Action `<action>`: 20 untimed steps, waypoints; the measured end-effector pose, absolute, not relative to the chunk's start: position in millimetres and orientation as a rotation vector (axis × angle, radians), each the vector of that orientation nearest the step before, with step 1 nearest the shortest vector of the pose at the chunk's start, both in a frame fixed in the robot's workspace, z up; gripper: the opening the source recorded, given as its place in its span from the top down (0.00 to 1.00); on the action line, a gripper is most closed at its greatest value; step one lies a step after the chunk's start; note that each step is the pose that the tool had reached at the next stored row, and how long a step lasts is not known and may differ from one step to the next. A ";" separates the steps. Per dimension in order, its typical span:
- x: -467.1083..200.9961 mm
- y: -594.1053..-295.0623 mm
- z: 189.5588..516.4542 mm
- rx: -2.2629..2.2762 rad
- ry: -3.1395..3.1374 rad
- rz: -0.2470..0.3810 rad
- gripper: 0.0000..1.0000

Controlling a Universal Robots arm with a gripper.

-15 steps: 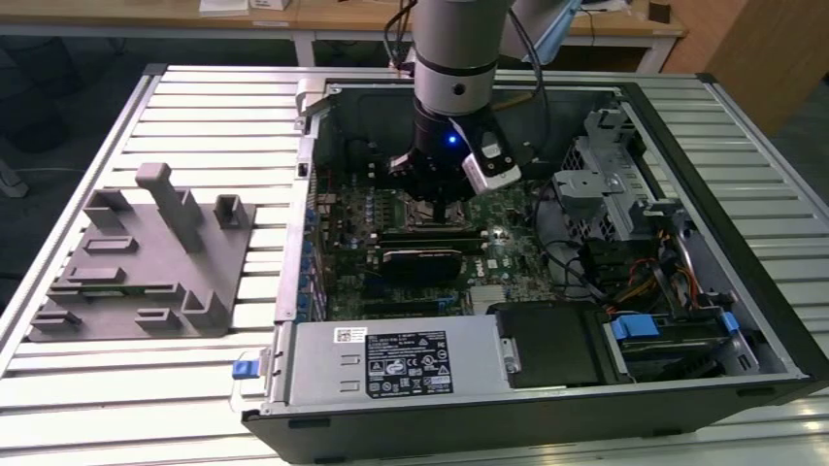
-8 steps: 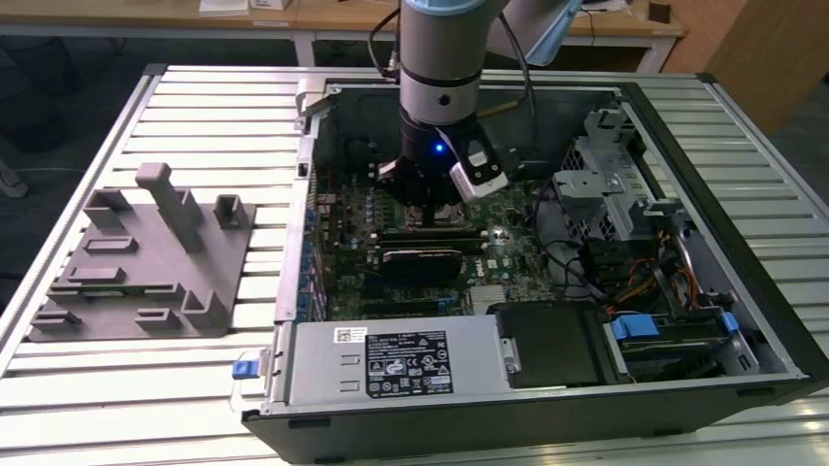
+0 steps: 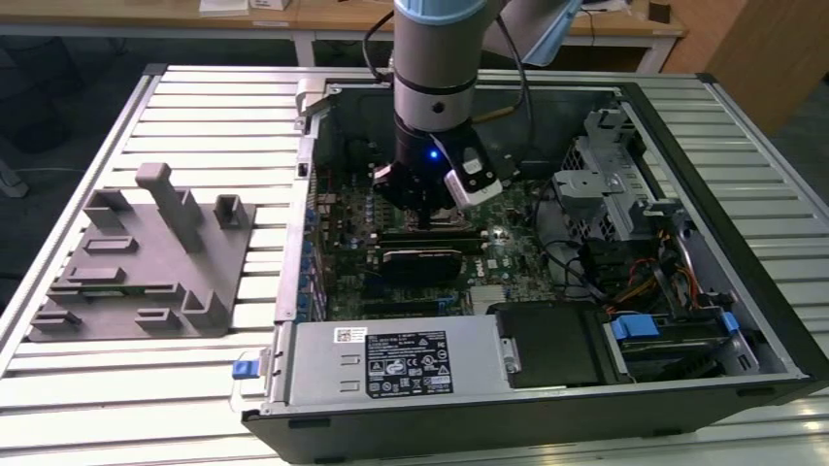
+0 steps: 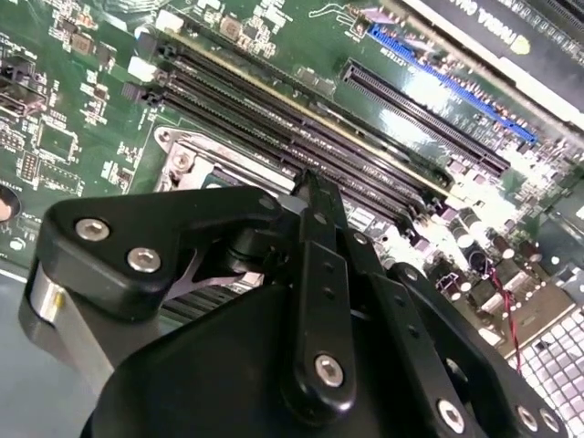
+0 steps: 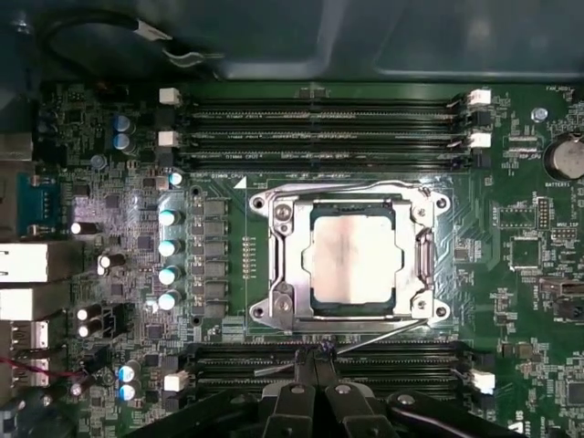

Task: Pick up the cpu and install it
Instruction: 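Install the second cpu locking lever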

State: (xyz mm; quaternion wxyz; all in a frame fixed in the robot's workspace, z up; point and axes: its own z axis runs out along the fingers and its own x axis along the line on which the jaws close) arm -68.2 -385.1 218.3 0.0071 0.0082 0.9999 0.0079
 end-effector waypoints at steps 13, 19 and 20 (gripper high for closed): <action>-83.3 -403.1 209.8 0.027 3.123 0.172 0.89; -87.7 -404.1 205.9 0.027 3.119 0.243 0.89; -87.7 -404.1 205.0 0.027 3.118 0.255 0.89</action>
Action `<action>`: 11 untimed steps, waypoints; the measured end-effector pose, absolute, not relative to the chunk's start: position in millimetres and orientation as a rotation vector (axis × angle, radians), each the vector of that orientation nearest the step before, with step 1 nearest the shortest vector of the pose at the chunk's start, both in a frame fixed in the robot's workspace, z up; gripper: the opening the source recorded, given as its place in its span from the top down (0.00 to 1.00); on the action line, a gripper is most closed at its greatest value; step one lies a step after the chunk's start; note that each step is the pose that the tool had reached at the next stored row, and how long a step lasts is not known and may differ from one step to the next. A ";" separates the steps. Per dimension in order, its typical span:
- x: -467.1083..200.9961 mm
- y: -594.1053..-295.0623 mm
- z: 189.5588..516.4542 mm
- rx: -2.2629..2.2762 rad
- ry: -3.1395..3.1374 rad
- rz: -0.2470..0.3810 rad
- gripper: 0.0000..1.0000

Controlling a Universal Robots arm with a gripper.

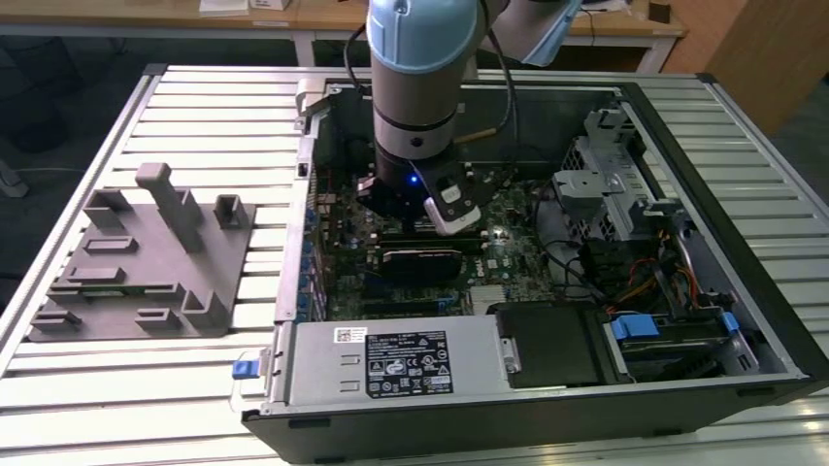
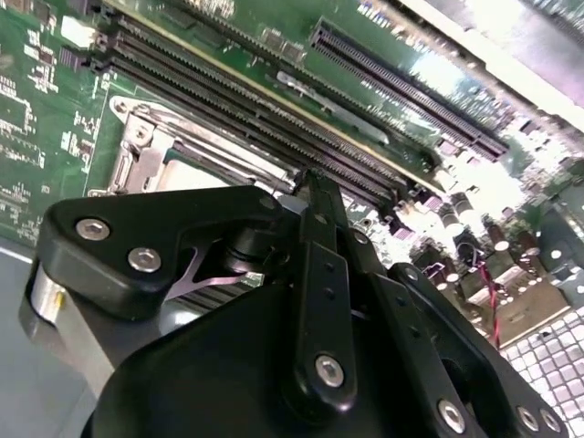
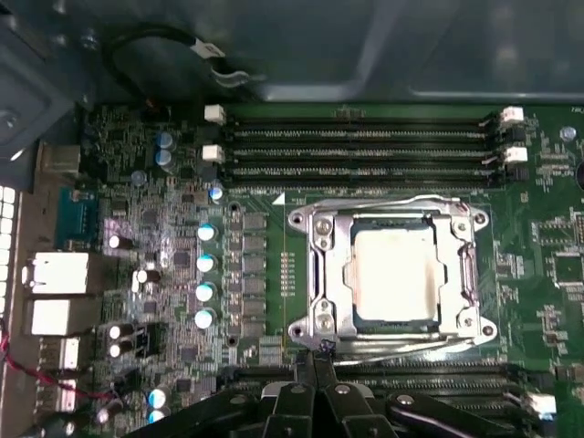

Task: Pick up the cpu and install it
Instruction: 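Install the second cpu locking lever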

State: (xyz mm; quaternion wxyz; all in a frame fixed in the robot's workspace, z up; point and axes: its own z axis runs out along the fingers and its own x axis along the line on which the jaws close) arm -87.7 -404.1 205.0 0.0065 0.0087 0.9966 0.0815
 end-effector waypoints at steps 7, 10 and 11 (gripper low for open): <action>-87.7 -410.3 200.0 0.027 3.115 0.296 0.89; -87.7 -413.6 199.8 0.028 3.111 0.338 0.89; -87.7 -414.9 199.8 0.028 3.109 0.353 0.89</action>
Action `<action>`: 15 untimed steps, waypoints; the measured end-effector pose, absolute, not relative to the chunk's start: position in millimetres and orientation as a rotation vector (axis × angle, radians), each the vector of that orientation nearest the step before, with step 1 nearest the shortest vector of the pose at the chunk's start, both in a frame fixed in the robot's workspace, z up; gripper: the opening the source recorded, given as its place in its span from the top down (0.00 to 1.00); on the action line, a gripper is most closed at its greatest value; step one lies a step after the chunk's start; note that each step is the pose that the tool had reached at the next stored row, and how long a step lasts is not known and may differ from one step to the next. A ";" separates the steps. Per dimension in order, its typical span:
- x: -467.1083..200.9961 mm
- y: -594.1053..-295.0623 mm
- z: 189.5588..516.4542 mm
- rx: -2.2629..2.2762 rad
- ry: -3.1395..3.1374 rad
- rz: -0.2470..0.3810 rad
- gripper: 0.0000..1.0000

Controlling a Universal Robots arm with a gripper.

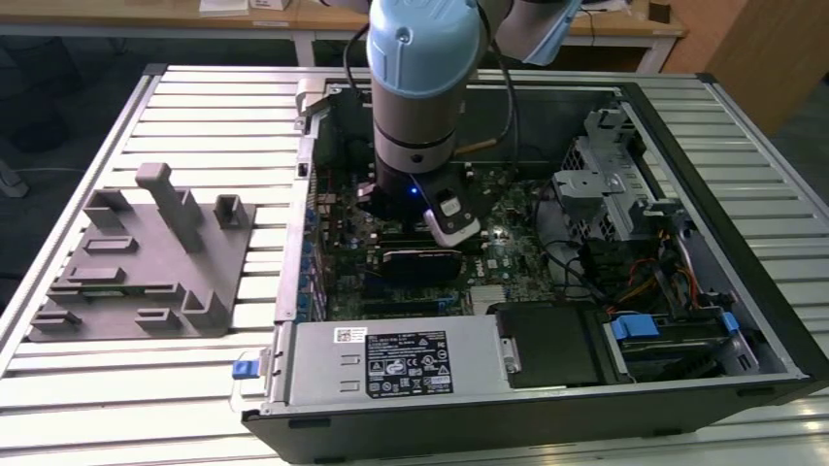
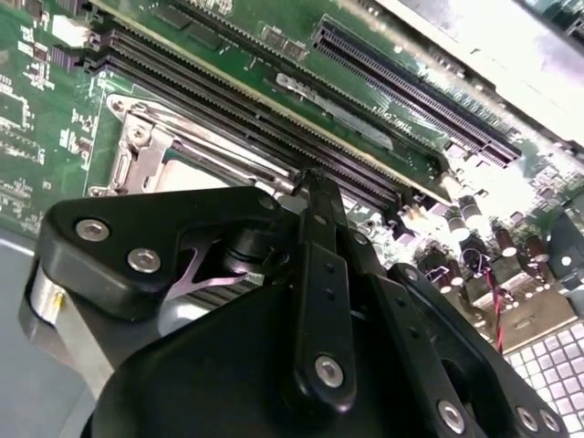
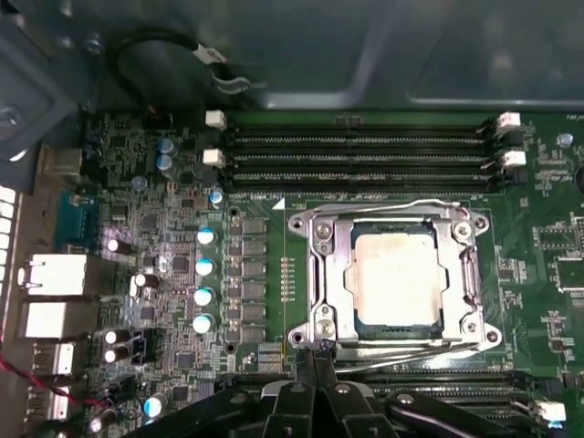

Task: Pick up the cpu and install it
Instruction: 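Install the second cpu locking lever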

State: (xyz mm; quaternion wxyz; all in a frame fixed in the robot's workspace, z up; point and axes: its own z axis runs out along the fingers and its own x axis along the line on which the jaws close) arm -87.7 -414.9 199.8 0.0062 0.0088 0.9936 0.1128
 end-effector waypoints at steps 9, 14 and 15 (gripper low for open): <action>-88.2 -423.9 199.7 0.028 3.104 0.393 0.89; -92.9 -424.0 198.2 0.028 3.097 0.448 0.89; -93.4 -424.0 197.7 0.028 3.097 0.452 0.89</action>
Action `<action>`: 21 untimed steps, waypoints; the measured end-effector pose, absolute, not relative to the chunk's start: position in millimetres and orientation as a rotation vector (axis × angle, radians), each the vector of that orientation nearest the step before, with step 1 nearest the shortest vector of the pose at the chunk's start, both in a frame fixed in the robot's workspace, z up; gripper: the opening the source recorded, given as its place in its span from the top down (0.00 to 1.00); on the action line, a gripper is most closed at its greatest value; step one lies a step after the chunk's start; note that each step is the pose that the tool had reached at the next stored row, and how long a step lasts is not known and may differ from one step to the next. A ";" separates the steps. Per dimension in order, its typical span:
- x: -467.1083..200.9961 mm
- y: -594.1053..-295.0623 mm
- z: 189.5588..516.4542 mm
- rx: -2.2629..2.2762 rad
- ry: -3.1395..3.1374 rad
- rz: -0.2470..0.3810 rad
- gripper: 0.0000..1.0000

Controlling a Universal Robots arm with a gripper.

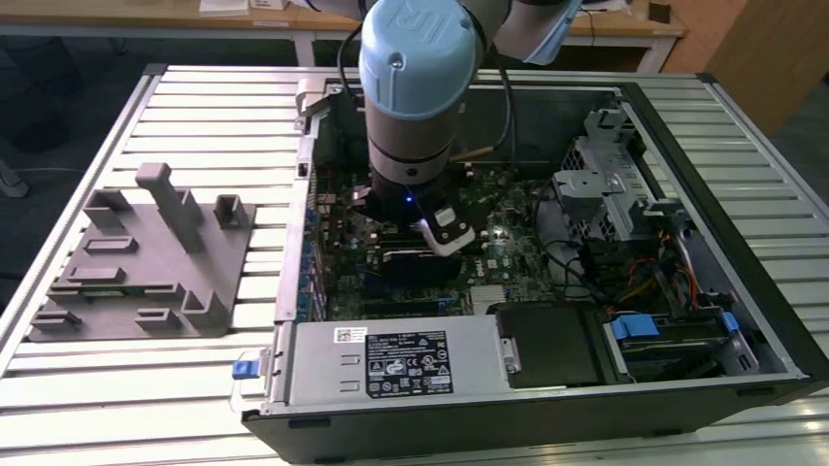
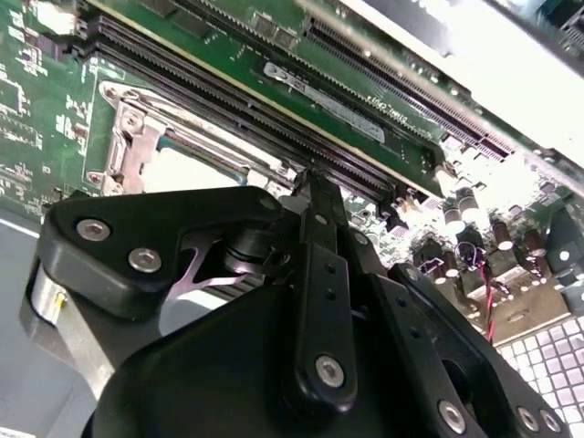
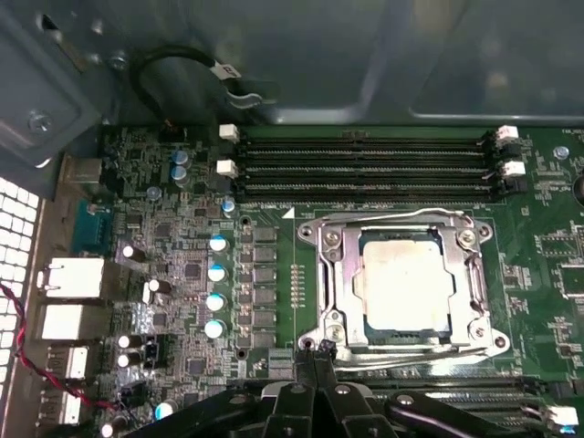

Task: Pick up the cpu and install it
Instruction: 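Install the second cpu locking lever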

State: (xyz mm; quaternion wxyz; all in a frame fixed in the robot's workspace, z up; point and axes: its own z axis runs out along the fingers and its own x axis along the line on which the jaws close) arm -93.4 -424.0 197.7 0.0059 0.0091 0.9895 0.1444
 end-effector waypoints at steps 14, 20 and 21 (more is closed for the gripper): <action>-95.7 -418.9 190.6 0.031 3.090 0.494 0.89; -97.3 -418.8 188.5 0.033 3.090 0.495 0.89; -97.9 -418.8 188.4 0.032 3.090 0.495 0.89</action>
